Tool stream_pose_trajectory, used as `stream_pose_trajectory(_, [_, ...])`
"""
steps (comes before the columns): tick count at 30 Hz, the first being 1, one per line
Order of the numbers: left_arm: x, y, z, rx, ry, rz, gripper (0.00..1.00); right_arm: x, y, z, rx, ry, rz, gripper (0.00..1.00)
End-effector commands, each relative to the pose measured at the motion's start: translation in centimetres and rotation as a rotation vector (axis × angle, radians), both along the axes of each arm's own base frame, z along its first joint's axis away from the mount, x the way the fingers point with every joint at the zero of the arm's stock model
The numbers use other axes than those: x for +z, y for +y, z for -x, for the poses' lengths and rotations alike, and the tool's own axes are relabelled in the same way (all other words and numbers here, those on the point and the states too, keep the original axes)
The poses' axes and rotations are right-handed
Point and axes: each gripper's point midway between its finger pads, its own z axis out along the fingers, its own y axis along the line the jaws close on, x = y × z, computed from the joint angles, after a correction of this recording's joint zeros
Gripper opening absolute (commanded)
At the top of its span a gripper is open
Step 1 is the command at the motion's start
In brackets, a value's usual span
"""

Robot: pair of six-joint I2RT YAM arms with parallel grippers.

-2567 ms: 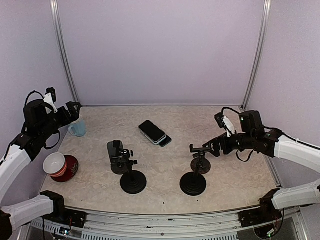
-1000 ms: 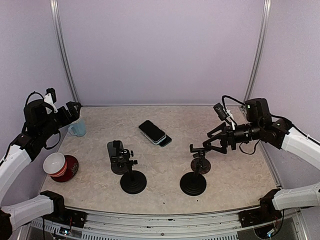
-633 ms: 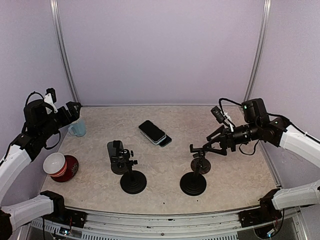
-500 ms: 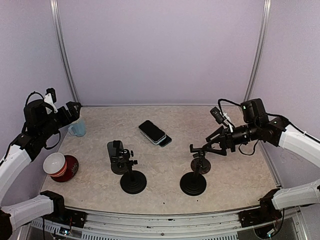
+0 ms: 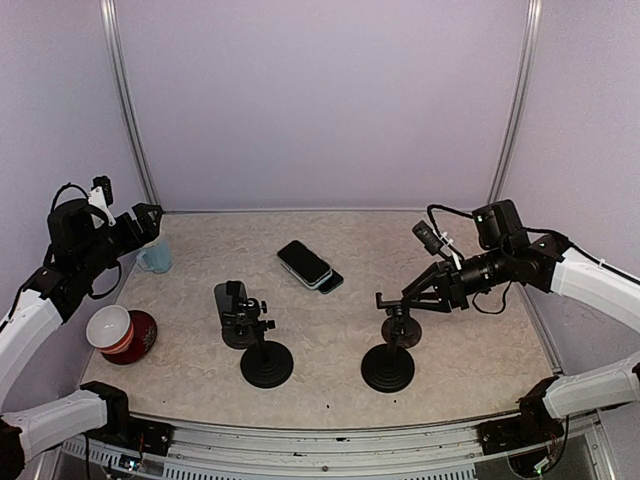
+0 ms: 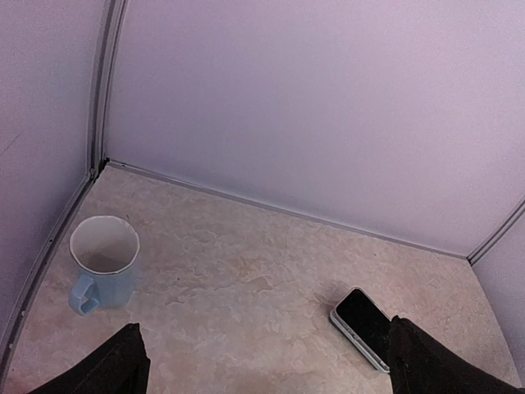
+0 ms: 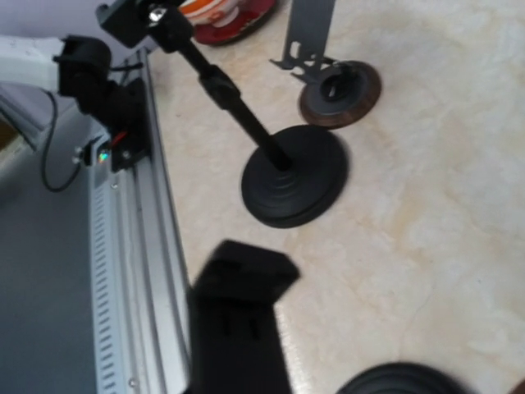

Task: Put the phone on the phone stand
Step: Pick up the phone stand at the center of the board.

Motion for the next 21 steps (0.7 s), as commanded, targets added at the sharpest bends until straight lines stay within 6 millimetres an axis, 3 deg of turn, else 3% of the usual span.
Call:
stream_pose_trajectory(1, [0.3,-0.1,-0.1,-0.008,-0.02,0.008,0.99,0.7,0.8,1.0,0.065,0.011,-0.031,0.29])
stream_pose_trajectory(8, [0.2,0.0,-0.1,-0.007,-0.018,0.008,0.99,1.5,1.5,1.0,0.096,0.007,-0.065,0.09])
stream_pose_trajectory(17, [0.1,0.0,-0.1,-0.004,-0.017,0.008,0.99,8.8,2.5,-0.3,0.043,-0.139,-0.316,0.05])
stream_pose_trajectory(21, [0.2,0.0,-0.1,-0.005,-0.017,0.008,0.99,10.6,2.7,-1.8,-0.034,-0.162,-0.393,0.04])
